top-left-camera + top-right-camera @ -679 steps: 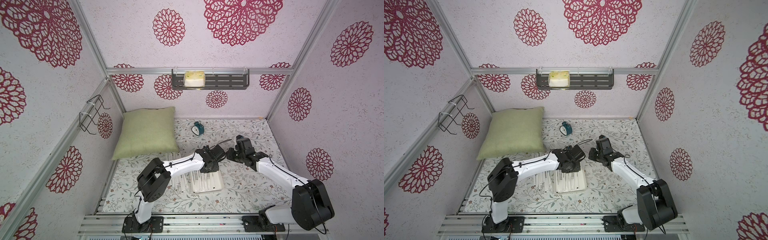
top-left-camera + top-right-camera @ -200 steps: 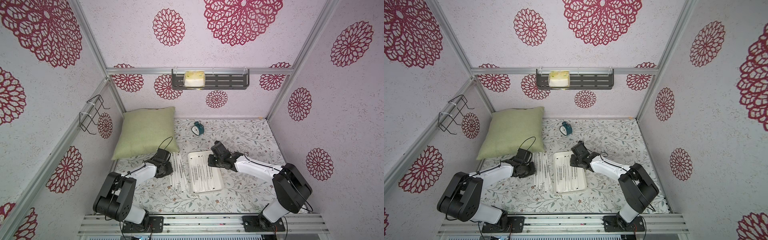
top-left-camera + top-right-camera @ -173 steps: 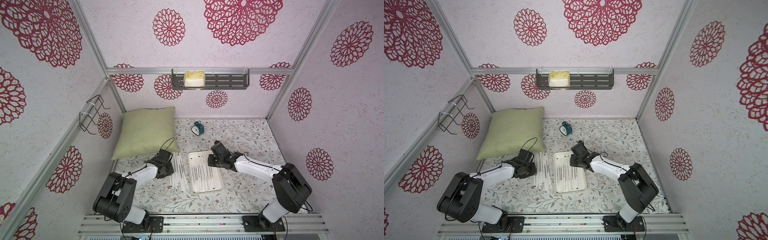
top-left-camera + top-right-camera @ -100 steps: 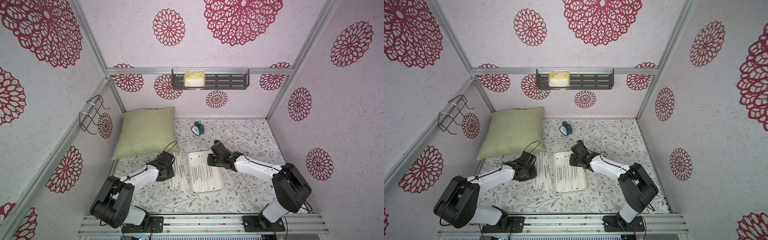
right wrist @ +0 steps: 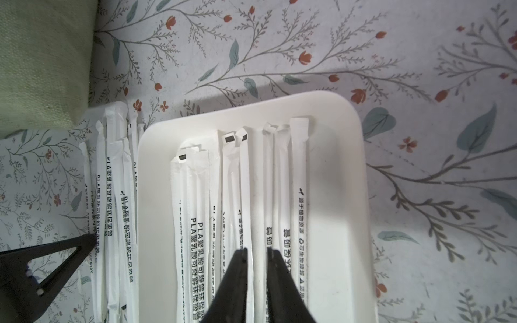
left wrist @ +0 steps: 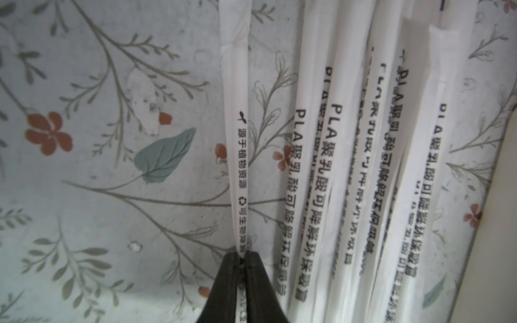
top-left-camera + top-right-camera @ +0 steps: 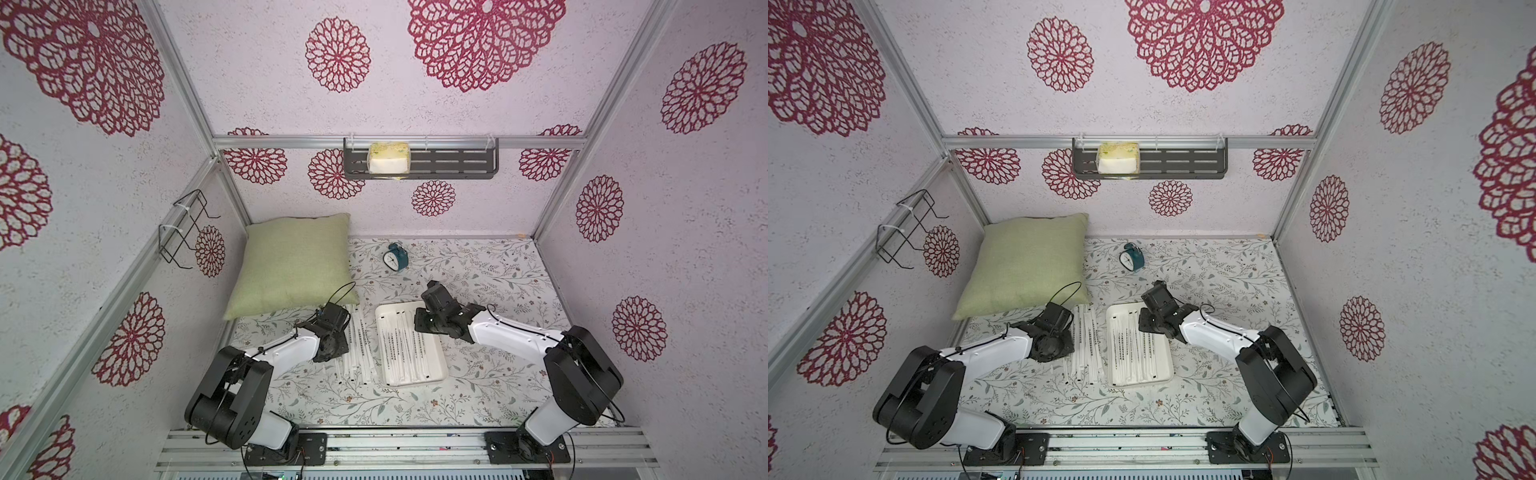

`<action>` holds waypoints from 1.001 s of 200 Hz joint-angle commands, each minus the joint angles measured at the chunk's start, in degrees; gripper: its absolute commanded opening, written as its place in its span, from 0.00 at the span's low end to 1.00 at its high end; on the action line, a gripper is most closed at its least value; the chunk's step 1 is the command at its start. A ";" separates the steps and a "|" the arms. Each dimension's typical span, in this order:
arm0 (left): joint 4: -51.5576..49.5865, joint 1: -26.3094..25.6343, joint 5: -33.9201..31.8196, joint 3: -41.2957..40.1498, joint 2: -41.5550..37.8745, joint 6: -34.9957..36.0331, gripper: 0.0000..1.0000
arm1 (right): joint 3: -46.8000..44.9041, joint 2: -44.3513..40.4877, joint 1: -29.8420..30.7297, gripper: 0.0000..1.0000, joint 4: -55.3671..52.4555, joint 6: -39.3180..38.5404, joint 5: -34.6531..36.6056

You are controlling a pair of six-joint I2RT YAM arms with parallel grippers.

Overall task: Put the straws into the storage box
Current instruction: Pick up the straw from the center of the board, then place the straw in the storage box.

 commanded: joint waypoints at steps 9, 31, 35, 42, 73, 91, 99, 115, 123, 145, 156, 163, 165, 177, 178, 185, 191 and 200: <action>-6.15 -0.45 -0.24 -2.03 -6.66 -1.90 0.09 | 3.06 0.79 0.19 0.19 0.67 0.65 -0.56; -10.14 -0.46 -0.62 -1.26 -11.70 -2.68 0.09 | 3.87 0.43 0.45 0.19 0.10 0.72 -1.53; -10.95 -0.52 -0.62 -1.09 -12.64 -2.90 0.09 | 3.93 0.18 0.52 0.19 0.05 0.81 -1.79; -12.28 -0.68 -0.55 -0.74 -14.46 -3.27 0.09 | 3.89 -0.40 0.71 0.19 0.08 1.18 -2.36; -12.35 -3.39 2.48 0.69 -23.73 -2.33 0.11 | 4.50 -3.61 3.68 0.19 3.86 3.65 -8.11; -4.52 -4.66 7.04 -0.19 -28.17 2.38 0.13 | 5.49 -4.54 5.99 0.19 6.98 4.43 -10.68; 1.41 -4.67 10.30 -1.45 -30.23 3.96 0.13 | 6.21 -4.77 6.25 0.19 8.22 4.18 -12.30; 13.53 -5.51 14.36 -4.30 -34.63 5.81 0.15 | 8.00 -5.49 6.06 0.21 8.56 3.14 -14.15; 19.95 -5.85 15.76 -6.07 -36.37 5.85 0.15 | 8.83 -5.95 6.08 0.22 8.24 2.30 -14.94; 29.44 -5.92 17.94 -7.79 -36.66 4.93 0.16 | 8.99 -7.67 6.16 0.26 8.74 1.34 -17.34; 30.12 -6.04 18.92 -7.12 -34.64 4.59 0.15 | 9.63 -7.98 6.17 0.30 8.62 0.08 -18.60; 30.42 -6.32 19.40 -6.66 -33.19 4.43 0.15 | 10.68 -7.74 6.17 0.31 7.70 -0.52 -18.61; 30.44 -6.44 19.41 -6.53 -32.69 4.42 0.15 | 11.03 -7.72 6.17 0.31 7.42 -0.68 -18.52; 31.13 -7.53 19.38 -5.87 -30.37 4.37 0.15 | 12.12 -7.72 6.55 0.31 6.93 -1.31 -16.70; 31.23 -7.68 19.40 -5.79 -30.19 4.39 0.15 | 12.22 -7.72 6.62 0.31 6.92 -1.34 -16.43; 31.62 -8.51 19.13 -5.35 -29.11 4.41 0.15 | 12.97 -7.51 6.74 0.31 6.16 -1.50 -14.86; 31.84 -9.16 18.89 -4.93 -28.28 4.36 0.15 | 13.69 -7.18 6.78 0.31 5.58 -1.82 -14.01; 32.17 -10.07 18.39 -4.51 -27.24 4.27 0.15 | 14.62 -6.62 7.00 0.31 5.32 -2.44 -13.08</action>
